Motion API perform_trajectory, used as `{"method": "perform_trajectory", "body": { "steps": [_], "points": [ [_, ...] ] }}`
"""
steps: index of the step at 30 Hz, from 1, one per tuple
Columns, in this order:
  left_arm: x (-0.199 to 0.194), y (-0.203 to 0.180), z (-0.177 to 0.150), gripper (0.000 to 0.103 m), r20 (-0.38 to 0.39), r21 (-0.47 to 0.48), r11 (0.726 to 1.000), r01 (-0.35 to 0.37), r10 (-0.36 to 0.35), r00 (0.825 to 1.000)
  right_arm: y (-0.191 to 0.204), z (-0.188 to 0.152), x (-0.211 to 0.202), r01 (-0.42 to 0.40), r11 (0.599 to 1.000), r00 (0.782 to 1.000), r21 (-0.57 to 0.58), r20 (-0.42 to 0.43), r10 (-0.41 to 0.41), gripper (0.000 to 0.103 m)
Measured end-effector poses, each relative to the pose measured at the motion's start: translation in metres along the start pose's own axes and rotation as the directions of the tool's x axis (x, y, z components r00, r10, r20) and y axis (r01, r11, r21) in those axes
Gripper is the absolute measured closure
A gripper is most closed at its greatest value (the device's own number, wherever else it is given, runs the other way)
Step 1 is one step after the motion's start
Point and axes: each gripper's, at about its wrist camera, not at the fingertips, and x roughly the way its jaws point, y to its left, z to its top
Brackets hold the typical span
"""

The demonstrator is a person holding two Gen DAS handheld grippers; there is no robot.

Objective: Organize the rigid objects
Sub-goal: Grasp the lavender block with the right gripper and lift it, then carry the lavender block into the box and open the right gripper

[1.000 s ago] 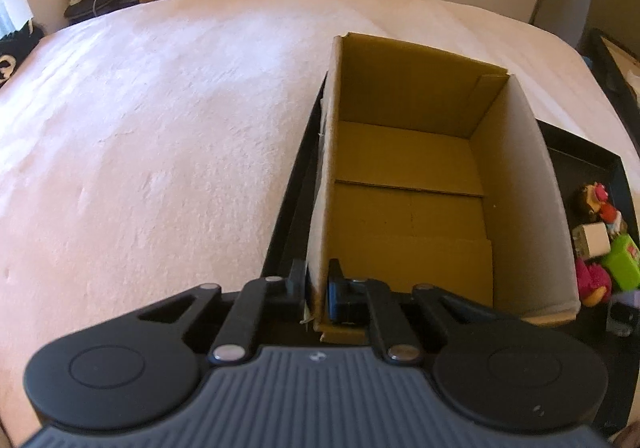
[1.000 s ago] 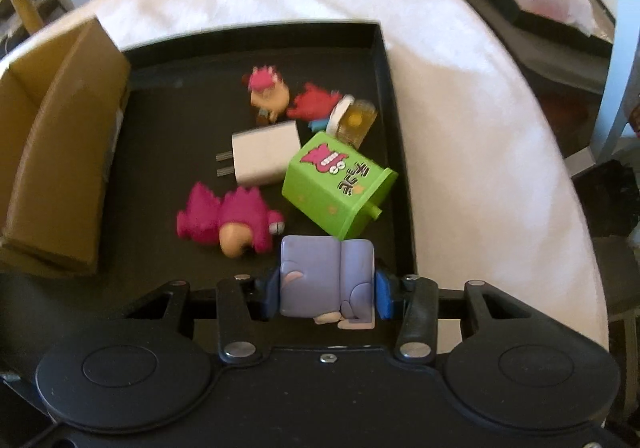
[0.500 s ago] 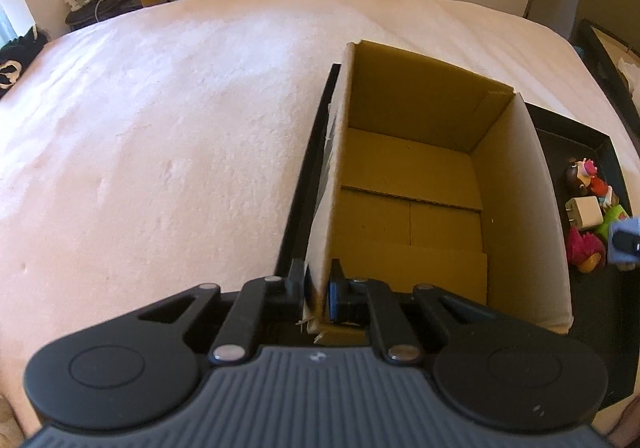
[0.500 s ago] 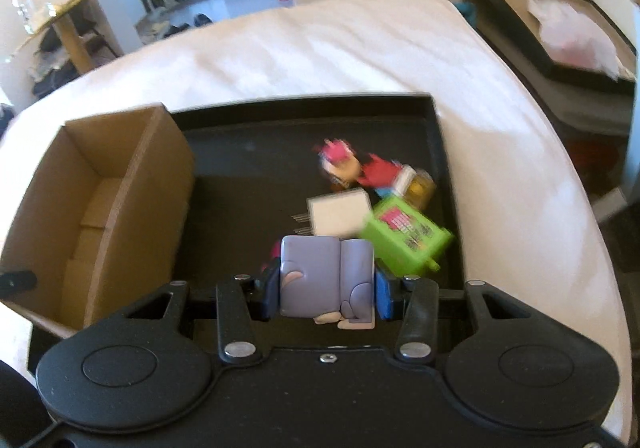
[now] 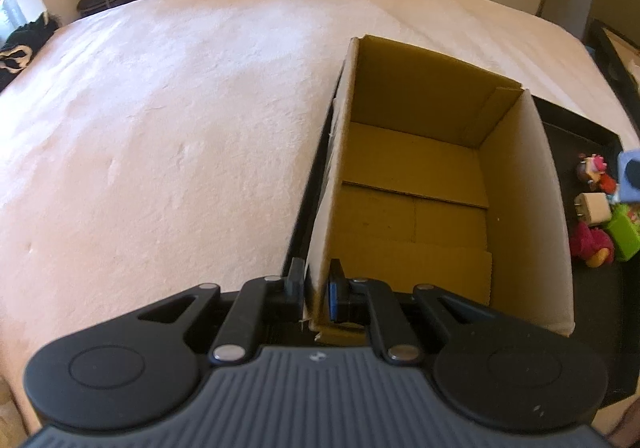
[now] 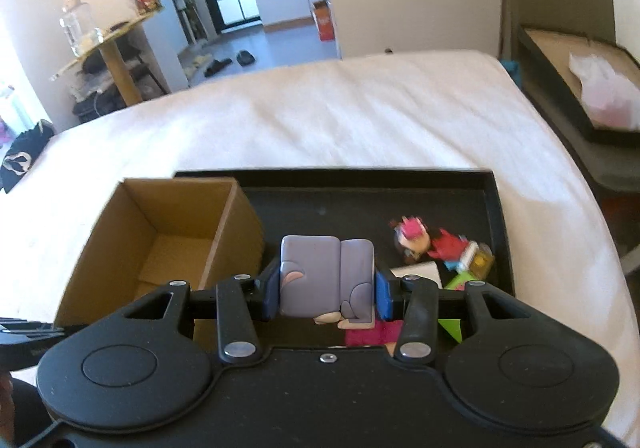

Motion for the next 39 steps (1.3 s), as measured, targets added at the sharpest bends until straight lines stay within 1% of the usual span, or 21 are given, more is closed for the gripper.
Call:
{"method": "perform_trajectory", "body": {
  "steps": [5,11,14,17,19,23,30,35,39],
  "points": [
    [0.001,-0.004,0.001,0.092,0.004,0.01,1.0,-0.027,0.027,1.0,0.017,0.008,0.002,-0.051,0.997,0.998,-0.063,0.044,0.054,0.059],
    [0.0,-0.009,-0.003,0.092,0.021,0.05,0.997,-0.053,0.052,0.998,0.041,0.013,0.009,-0.082,0.989,0.994,-0.123,0.069,0.09,0.059],
    [-0.001,-0.016,-0.006,0.092,0.044,0.106,0.991,-0.087,0.083,0.996,0.051,0.016,0.008,-0.092,0.983,0.99,-0.157,0.092,0.107,0.059],
    [-0.002,-0.016,-0.008,0.092,0.051,0.111,0.99,-0.089,0.083,0.995,0.06,0.017,0.004,-0.112,0.977,0.986,-0.183,0.1,0.132,0.059],
    [-0.001,-0.016,-0.009,0.092,0.049,0.111,0.99,-0.085,0.08,0.996,0.063,0.018,0.006,-0.121,0.976,0.985,-0.18,0.097,0.141,0.059],
    [-0.001,-0.013,-0.01,0.092,0.052,0.11,0.991,-0.075,0.07,0.996,0.072,0.017,0.016,-0.15,0.971,0.984,-0.188,0.067,0.165,0.059],
    [0.0,-0.011,-0.012,0.092,0.069,0.112,0.992,-0.061,0.053,0.996,0.091,0.006,0.024,-0.184,0.95,0.981,-0.253,0.006,0.192,0.059],
    [-0.003,-0.009,-0.016,0.092,0.08,0.121,0.991,-0.051,0.041,0.996,0.103,0.006,0.034,-0.193,0.946,0.981,-0.262,-0.024,0.193,0.059],
    [-0.002,-0.006,-0.015,0.092,0.089,0.115,0.993,-0.039,0.029,0.996,0.111,0.007,0.044,-0.223,0.938,0.975,-0.265,-0.064,0.214,0.059]
  ]
}}
